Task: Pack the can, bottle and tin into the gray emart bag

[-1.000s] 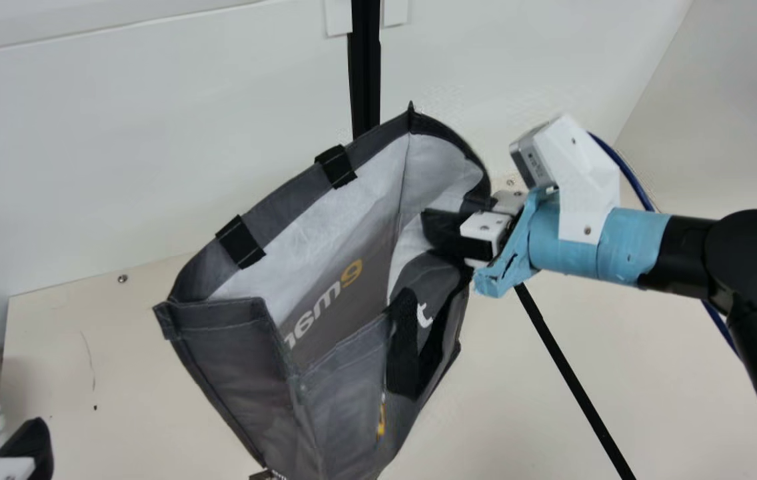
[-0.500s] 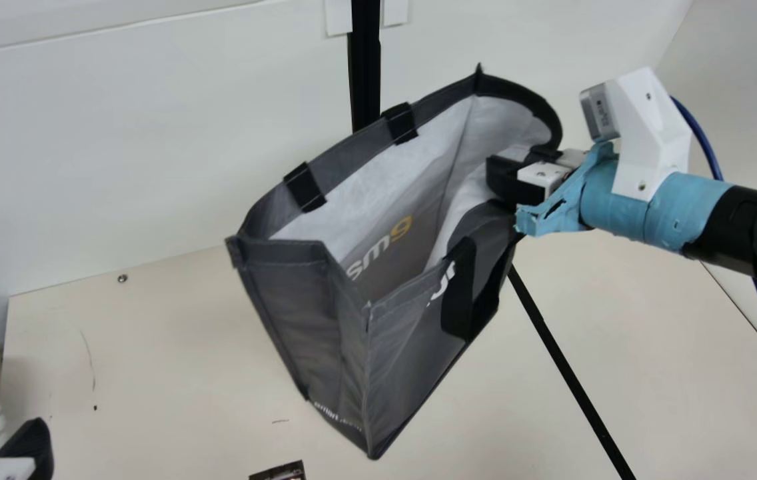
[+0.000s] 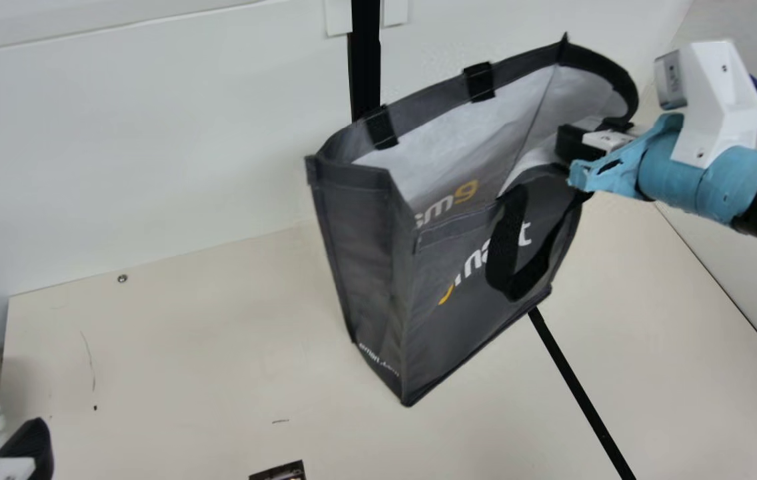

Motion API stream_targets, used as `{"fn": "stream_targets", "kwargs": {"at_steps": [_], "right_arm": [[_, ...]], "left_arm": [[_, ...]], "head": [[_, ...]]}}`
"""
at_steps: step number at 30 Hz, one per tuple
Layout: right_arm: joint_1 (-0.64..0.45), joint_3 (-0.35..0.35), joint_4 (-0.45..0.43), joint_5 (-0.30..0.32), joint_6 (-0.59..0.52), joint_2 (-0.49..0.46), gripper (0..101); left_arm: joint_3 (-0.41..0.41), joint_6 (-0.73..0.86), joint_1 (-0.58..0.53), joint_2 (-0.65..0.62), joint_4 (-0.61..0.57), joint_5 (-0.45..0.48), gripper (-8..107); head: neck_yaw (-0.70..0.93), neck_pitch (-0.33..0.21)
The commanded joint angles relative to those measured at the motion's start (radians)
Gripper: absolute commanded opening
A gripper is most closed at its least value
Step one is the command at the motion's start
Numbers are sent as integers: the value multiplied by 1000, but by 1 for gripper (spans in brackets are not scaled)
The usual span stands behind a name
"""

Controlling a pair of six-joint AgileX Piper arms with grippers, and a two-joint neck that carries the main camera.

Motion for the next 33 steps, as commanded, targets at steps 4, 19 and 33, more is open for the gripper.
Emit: {"fn": "stream_targets", "kwargs": {"at_steps": [4, 19, 33], "right_arm": [[-55, -50, -31, 1, 1, 37, 0], [-234, -256, -69, 39, -20, 209, 0], [-356, -518, -119, 102, 27, 406, 7]], "left_arm": [[0, 0, 0, 0, 0, 0, 90], [0, 0, 0, 0, 0, 0, 90], [0, 0, 0, 0, 0, 0, 90]], "head": [[-1, -23], [-1, -23], [-1, -23]]}}
